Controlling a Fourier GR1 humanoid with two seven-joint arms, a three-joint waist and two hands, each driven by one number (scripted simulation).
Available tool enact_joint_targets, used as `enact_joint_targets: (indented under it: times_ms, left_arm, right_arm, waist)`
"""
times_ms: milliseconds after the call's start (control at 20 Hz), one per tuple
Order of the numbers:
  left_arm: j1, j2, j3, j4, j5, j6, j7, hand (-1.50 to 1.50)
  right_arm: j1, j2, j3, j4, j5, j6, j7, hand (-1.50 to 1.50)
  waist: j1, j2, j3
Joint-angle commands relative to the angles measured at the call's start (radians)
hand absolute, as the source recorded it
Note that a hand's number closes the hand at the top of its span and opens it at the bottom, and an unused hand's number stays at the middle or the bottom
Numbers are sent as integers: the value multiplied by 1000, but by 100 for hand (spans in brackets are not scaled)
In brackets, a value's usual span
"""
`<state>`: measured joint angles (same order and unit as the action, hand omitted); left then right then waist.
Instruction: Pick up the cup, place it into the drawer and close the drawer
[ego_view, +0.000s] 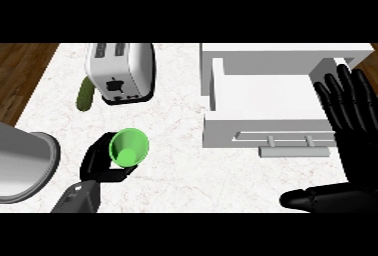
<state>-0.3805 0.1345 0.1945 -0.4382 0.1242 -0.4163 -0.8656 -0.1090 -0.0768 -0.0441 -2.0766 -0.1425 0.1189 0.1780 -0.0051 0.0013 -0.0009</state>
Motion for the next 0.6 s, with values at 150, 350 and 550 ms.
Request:
enact_joint_targets:
  times_ms: [150,350,550]
  left_arm:
    - [33,-13,-7,-20,-13,-11,-193,150]
    - [31,-14,43,-40,30,75,-194,150]
    - [30,14,96,-72,71,147,-193,150]
  right_arm:
    - [9,3,-5,-25,-10,-9,22,-150]
    - [93,-7,0,-80,-23,26,8,-150]
    - [-53,-13,-16,4,-7,-17,46,-150]
  waist:
    - [-1,0,0]
    - [-2,-2,0]
    - [8,-1,0]
